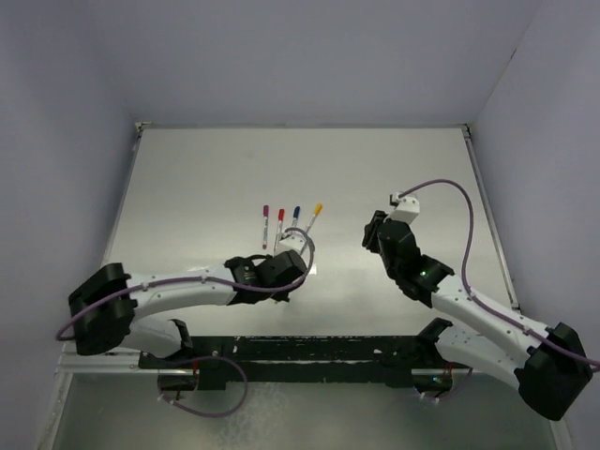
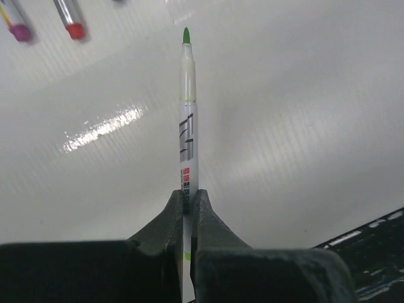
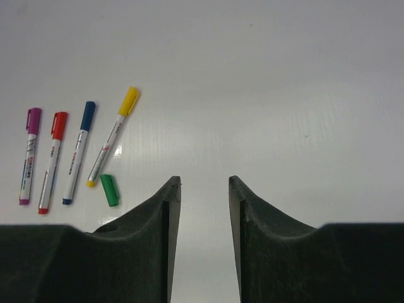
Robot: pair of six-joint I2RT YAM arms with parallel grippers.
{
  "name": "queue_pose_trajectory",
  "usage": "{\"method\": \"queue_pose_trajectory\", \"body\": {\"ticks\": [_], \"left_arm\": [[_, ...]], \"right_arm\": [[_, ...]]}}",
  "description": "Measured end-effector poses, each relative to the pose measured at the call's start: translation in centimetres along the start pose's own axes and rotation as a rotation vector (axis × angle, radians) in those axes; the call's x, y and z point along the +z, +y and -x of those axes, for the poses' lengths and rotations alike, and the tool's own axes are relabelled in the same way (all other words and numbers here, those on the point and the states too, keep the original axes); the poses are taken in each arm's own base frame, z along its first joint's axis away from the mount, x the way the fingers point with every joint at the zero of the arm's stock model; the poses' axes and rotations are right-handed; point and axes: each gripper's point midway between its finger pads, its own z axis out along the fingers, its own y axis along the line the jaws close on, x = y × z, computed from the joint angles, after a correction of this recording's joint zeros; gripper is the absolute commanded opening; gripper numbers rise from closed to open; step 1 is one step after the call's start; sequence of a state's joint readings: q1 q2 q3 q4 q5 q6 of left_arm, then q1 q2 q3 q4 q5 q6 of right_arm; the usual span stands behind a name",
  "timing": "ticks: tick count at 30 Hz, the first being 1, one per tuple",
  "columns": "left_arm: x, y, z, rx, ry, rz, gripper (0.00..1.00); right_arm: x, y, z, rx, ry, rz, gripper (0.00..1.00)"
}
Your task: Insert the pens into the pen caps
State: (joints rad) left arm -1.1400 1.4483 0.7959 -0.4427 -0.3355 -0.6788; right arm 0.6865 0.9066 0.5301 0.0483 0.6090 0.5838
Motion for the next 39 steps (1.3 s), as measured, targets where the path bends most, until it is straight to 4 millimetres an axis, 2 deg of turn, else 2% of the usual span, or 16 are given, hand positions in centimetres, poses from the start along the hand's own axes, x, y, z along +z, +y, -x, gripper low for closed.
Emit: {"method": "queue_pose_trajectory", "body": {"ticks": [5,8,12,22,27,30,39], "left_arm": [[-4.8,0.7,5.0,-0.098,-0.215,-0.066,0.0],[-6.1,1.2,6.2,-0.125,-0.276,-0.07,0.0],[-5.8,1.9,6.5,-0.139,-0.286,-0.053,0.0],[-3.3,5.6,5.0,-0.263,-0.276,-0.065,0.0],[-3.3,4.7,5.5,-0.272,-0.296,-0.125,0.0],[-3.5,4.2,6.0,-0.278,-0.318,-0.154,0.0],[-3.7,3.9,6.4,-0.286,-0.352,-0.195,0.0]], "right_arm": [[1.5,2.1,-1.9,-0.096,0.102,0.059,0.33],[2.9,4.0,-2.8,-0.168,0.169,0.102,0.27],[4.8,6.8,-4.0,-0.251,0.249,0.171,0.25],[7.1,10.5,-7.4,-0.363,0.399,0.314,0.29],[8.0,11.9,-9.4,-0.394,0.468,0.373,0.36],[8.2,12.4,-9.8,-0.4,0.486,0.397,0.4],[8.7,13.2,-11.0,-0.427,0.526,0.422,0.4]]}}
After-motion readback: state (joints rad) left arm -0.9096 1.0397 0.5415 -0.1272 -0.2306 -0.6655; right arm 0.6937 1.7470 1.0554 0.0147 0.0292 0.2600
